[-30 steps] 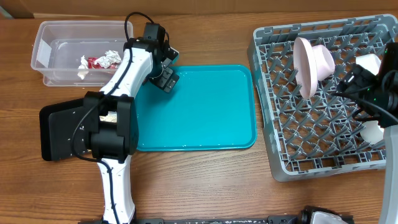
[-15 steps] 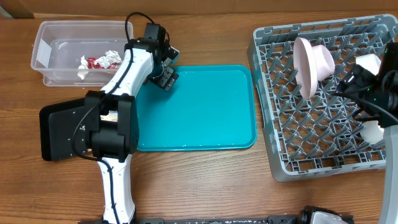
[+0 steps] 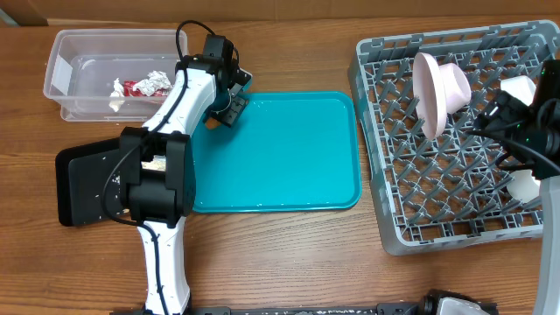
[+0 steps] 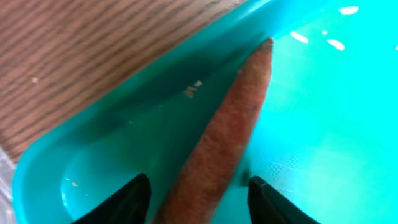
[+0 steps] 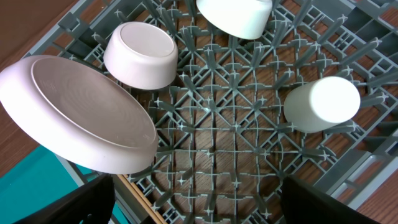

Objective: Sort waste into correct bins and load items into the dishwasher
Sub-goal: 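Grasp the orange carrot on the teal tray with the left gripper, then carry the carrot onto the black tray and release it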

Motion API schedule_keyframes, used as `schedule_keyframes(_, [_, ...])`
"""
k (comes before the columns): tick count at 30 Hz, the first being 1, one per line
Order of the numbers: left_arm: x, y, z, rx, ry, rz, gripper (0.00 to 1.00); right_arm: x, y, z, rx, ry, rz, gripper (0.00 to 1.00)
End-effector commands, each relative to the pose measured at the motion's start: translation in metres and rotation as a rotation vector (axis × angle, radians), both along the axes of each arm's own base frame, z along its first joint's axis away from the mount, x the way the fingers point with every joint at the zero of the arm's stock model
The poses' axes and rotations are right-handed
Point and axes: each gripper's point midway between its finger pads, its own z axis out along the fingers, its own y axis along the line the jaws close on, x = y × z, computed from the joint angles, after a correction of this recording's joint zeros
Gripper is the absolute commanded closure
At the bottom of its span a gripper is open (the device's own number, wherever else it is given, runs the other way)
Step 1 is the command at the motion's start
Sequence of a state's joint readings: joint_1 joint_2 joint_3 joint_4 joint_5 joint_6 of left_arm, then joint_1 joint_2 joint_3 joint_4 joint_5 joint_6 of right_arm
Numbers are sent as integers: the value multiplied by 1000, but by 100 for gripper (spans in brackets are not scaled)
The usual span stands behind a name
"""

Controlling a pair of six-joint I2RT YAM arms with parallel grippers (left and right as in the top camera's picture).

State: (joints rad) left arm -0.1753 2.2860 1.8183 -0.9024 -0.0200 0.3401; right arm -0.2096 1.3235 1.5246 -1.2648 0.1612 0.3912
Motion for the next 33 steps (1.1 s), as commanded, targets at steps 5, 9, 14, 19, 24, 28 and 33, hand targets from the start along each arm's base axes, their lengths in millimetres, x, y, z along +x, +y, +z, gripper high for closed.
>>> schedule_keyframes(5, [-18, -6, -12, -37, 85, 21, 74, 2, -2, 2, -6, -8, 0, 13])
schedule_keyframes(9, [-28, -4, -13, -29, 124, 21, 89, 2, -2, 2, -6, -8, 0, 13])
schedule_keyframes(14, [-40, -2, -12, -27, 173, 75, 96, 2, -2, 2, -6, -7, 1, 13])
schedule_keyframes(19, [-56, 0, 3, -29, 229, 226, 96, 2, -2, 2, -6, -7, 0, 13])
schedule_keyframes(24, [-64, -1, 34, -57, 221, 290, 96, 2, -2, 2, -7, -7, 1, 13])
schedule_keyframes(28, [-69, 0, 72, -77, 166, 337, 96, 2, -2, 2, -7, -6, 1, 13])
schedule_keyframes(33, [-87, 25, 122, -39, 100, 499, 96, 0, -2, 2, -20, 5, 17, 13])
